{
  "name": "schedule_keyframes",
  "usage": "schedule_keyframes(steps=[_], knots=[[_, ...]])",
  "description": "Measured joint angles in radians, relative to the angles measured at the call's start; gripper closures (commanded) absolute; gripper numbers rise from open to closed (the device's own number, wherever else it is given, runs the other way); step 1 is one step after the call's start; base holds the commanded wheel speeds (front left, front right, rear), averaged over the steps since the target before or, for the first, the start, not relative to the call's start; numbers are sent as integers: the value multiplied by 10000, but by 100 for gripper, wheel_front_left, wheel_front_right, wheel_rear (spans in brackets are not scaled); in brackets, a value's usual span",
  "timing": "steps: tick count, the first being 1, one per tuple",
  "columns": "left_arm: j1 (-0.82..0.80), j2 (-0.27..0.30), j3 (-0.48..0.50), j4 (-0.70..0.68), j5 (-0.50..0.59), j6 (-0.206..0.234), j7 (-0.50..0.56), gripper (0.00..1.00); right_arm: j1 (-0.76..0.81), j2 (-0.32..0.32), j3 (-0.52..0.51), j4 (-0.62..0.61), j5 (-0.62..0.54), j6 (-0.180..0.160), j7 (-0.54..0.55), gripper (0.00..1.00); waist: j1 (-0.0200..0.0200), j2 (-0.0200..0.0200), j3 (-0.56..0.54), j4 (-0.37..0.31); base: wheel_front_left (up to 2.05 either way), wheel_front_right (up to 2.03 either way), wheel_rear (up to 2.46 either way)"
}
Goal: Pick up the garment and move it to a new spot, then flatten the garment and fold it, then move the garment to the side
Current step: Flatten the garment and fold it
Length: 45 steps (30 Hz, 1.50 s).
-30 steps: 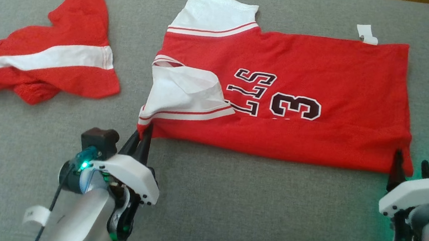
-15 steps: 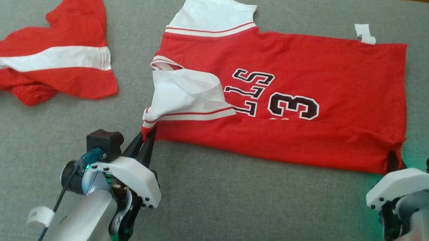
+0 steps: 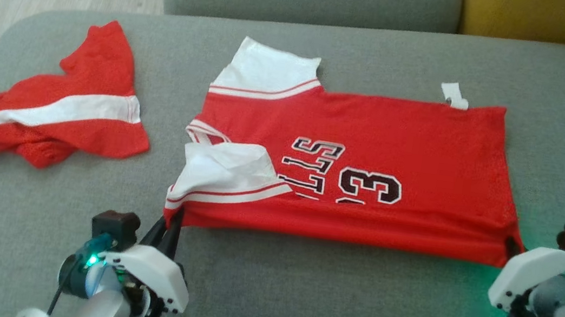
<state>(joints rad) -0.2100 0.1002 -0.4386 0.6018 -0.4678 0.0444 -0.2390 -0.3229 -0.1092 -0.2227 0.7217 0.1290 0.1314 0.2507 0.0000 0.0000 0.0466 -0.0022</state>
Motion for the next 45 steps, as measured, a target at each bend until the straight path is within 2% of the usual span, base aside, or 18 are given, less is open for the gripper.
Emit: schedule_keyframes(steps=[6,13,14,15,16,17,20,26,28,32,36,39,40,45], knots=[[552,297,-199,-612,6,12,428,100,1002,-84,182,-1329,449,0,1164,100,0,0,-218,-87,0,0,0],[1034,383,-481,-926,17,102,817,100,1892,-12,82,-2476,487,0,1847,100,0,0,-278,-126,0,0,0],[1034,403,-545,-936,48,102,886,82,1948,6,73,-2631,485,0,1868,96,0,0,-280,-131,0,0,0],[1034,433,-619,-940,100,113,932,52,1970,12,59,-2752,476,0,1866,32,0,0,-286,-136,0,0,0],[1034,447,-642,-951,105,171,965,18,1975,36,-33,-2878,474,0,1866,0,0,0,-294,-142,0,0,0],[1035,454,-642,-976,105,230,965,0,1977,50,-86,-2993,466,0,1864,0,0,0,-298,-145,0,0,0],[1034,497,-583,-1116,104,370,928,0,2033,54,-117,-3396,443,0,1639,0,0,0,-300,-149,0,0,0],[908,635,105,-1864,61,711,288,0,1920,86,-4,-4079,477,0,403,0,0,0,-153,-176,0,0,0],[564,727,293,-2184,61,669,163,0,1677,71,209,-4211,502,0,0,0,0,0,-21,-201,0,0,0],[-840,988,307,-2522,77,272,330,0,800,36,688,-4385,591,0,-610,0,0,0,385,-295,0,0,0],[-2755,1214,274,-2408,59,-382,1273,0,-242,-104,1220,-4395,648,0,-917,0,0,0,985,-457,0,0,0],[-4358,1348,182,-1772,-153,-1032,2399,0,-1046,-326,1689,-4339,644,0,-1028,0,1,0,1533,-635,0,0,0],[-5361,1580,-54,-1191,-194,-1350,3172,0,-1592,-403,1954,-4286,642,0,-1139,0,2,0,1906,-784,0,0,0],[-7288,2075,-479,240,-282,-1680,4383,0,-2832,-487,2606,-3973,648,0,-1402,0,3,0,2812,-1283,0,0,0]])
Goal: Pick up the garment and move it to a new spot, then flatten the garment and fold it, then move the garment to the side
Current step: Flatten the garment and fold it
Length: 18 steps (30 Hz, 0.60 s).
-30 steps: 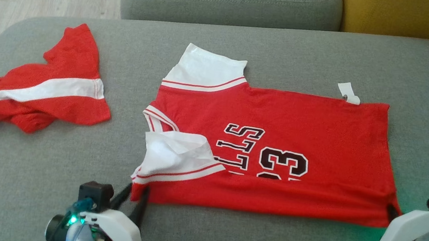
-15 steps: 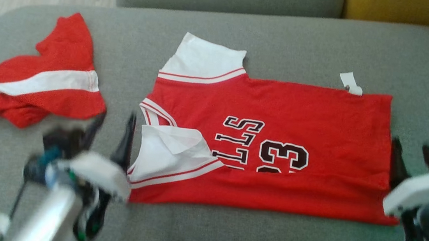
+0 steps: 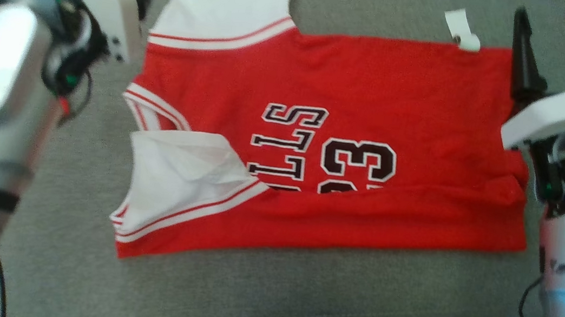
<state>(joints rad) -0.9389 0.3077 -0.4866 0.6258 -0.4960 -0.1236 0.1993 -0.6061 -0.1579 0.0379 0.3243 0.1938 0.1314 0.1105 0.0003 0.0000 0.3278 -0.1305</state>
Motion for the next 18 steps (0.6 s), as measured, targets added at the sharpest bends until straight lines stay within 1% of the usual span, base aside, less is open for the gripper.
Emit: schedule_keyframes(steps=[2,4,7,15,18], knots=[[-298,58,-102,244,-2,-2,127,0,-174,-36,127,56,0,0,-48,0,0,0,162,-111,0,0,0],[-844,174,-368,742,0,-10,447,0,-460,-92,362,174,10,0,-146,0,1,0,470,-346,0,0,0],[-1375,433,-882,1337,4,-12,639,0,-759,-84,683,330,115,0,-278,0,0,0,836,-725,0,0,0],[-2328,926,-1753,2650,-71,-81,424,0,-1308,-81,1026,412,267,0,-531,0,-1,0,1680,-1509,0,0,0],[-2639,1003,-1887,3101,-77,-82,234,0,-1362,-46,1139,393,268,0,-571,0,-1,-1,1928,-1719,0,0,0]])
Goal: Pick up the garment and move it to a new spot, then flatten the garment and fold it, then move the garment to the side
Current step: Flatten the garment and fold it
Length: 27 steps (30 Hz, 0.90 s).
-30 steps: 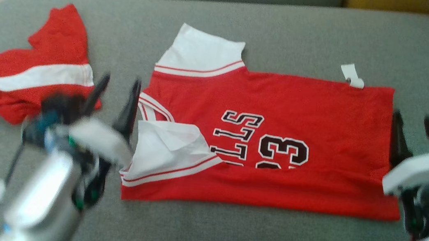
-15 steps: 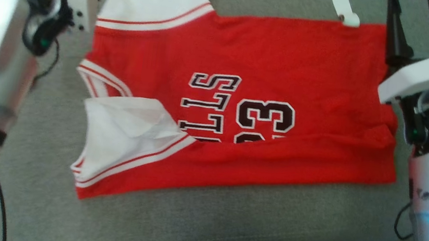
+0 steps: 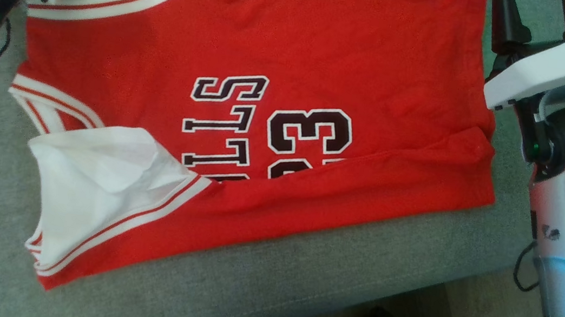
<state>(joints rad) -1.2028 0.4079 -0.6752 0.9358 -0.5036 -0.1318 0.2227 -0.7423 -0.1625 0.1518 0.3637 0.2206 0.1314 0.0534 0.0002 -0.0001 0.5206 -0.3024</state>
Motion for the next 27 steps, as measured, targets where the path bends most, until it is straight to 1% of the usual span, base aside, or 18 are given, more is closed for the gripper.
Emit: schedule_keyframes(steps=[4,8,9,10,11,13,19,23,24,27], knots=[[-267,10,-376,451,-98,0,-63,0,-52,29,13,-71,15,0,-23,0,-1,0,243,-193,0,0,0],[-556,-10,-644,725,-362,-2,-132,0,-52,27,-10,-71,12,0,-21,0,-2,0,361,-211,0,0,0],[-608,-19,-719,763,-426,-2,-132,7,-52,27,-27,-71,10,0,-21,0,-2,0,374,-194,0,0,0],[-643,-44,-853,780,-523,-2,-132,77,-53,23,-61,-71,6,0,-21,0,-2,0,381,-168,0,0,0],[-661,-84,-947,777,-652,-4,-130,100,-53,21,-96,-69,-10,0,-21,0,-2,0,380,-130,0,0,0],[-663,-199,-1156,734,-905,-2,-144,100,-56,6,-186,-38,-19,0,-15,0,-1,0,359,-32,0,0,0],[-576,-454,-1390,621,-1580,-2,-1005,100,-83,-265,-364,700,4,0,397,0,-1,0,112,462,0,0,0],[-467,-698,-1770,125,-1918,-2,-1632,100,-239,-769,-330,1290,173,0,660,0,-2,0,-135,947,0,0,0],[-466,-775,-1843,-117,-2167,-2,-1937,100,-483,-984,-303,1551,416,0,719,0,-2,0,-256,1219,0,0,0],[-337,-796,-1845,-454,-2523,-2,-2468,100,-776,-1304,-61,1893,763,0,805,0,-2,0,-457,1611,0,0,0]])
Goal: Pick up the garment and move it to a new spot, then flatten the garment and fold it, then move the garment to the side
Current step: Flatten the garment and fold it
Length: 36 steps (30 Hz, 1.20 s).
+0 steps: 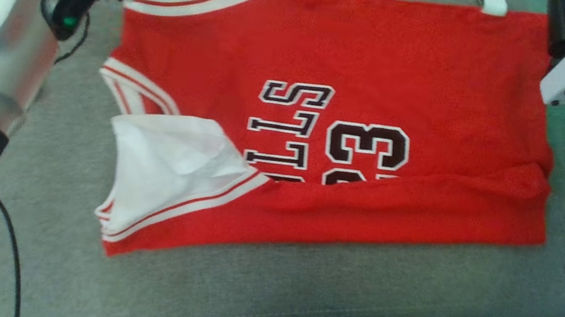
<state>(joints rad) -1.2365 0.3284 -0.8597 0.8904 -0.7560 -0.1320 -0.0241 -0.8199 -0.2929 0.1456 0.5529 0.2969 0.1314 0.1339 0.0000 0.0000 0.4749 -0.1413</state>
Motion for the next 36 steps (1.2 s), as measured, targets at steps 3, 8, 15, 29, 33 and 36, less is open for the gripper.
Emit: schedule_keyframes(steps=[3,8,15,29,33,36], knots=[[383,-58,-182,-401,-188,0,-263,100,-65,-443,466,359,454,0,104,0,0,0,-181,393,0,0,0],[724,-138,-431,-859,-339,0,-504,100,-67,-1101,1139,694,1095,0,267,0,0,0,-351,902,0,0,0],[950,-140,-725,-1553,-500,0,-660,100,-79,-1893,1685,1465,1918,0,539,0,0,0,-603,1476,0,0,0],[1051,96,-945,-1935,-504,61,-477,100,-489,-2240,2899,2550,2491,0,1313,0,0,0,-399,1449,0,0,0],[1047,94,-966,-2011,-504,90,-472,100,-674,-2238,3033,2849,2520,0,1294,0,0,0,-291,1468,0,0,0],[1038,92,-982,-2069,-504,90,-466,100,-818,-2240,3080,3064,2575,0,1289,0,0,0,-208,1504,0,0,0]])
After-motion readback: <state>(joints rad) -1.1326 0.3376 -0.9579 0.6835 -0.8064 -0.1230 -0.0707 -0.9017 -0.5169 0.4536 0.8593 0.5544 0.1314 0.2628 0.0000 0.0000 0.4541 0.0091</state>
